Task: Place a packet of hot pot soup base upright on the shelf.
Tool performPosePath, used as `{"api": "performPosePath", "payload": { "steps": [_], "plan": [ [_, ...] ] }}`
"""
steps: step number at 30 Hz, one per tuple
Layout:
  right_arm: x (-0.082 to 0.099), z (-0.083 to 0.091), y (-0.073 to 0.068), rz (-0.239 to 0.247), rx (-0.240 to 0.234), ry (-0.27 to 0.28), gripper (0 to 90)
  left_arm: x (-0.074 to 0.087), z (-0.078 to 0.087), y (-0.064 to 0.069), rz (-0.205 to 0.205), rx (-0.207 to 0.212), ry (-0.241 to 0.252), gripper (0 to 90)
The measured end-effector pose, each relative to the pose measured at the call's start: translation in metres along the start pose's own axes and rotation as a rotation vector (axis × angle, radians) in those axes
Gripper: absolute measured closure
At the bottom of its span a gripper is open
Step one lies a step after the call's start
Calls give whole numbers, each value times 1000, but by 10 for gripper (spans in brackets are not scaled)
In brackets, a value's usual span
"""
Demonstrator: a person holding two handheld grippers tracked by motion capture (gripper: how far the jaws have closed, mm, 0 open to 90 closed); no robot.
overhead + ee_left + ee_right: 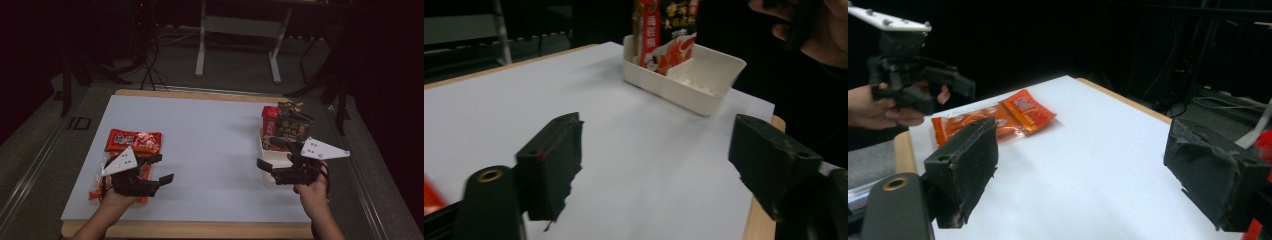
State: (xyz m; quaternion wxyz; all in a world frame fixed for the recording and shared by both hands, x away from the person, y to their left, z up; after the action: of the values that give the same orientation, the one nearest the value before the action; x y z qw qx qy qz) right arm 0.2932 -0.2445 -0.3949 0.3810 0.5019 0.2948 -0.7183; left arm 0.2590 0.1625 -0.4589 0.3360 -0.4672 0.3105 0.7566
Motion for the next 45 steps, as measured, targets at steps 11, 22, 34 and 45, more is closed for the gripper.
{"api": "performPosePath", "payload": {
  "steps": [11, 22, 34, 45],
  "plan": [
    [15, 15, -16, -34, -24, 22, 137, 9, 37, -36, 42, -155, -28, 475],
    [37, 21, -29, -75, -47, 27, 139, 34, 56, -81, 115, -319, -95, 772],
    [45, 14, -32, -75, -79, 30, 139, 69, 52, -128, 185, -422, -210, 900],
    [46, 8, -37, -62, -107, 16, 139, 88, 48, -157, 228, -526, -301, 900]
  ]
}}
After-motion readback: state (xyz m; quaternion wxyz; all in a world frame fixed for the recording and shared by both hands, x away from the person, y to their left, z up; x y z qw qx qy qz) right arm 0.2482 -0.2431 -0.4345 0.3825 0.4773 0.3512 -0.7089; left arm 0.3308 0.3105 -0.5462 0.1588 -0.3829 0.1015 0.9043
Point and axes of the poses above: each handheld gripper's, and its own axes: z roughly backward along the jaws, x roughly out of its underside, y roughly to its right, the point moved 3 cm from there along -z, roughly forward along the jaws, and after that the axes turned 4 degrees about -y, right-handed, at the moved point
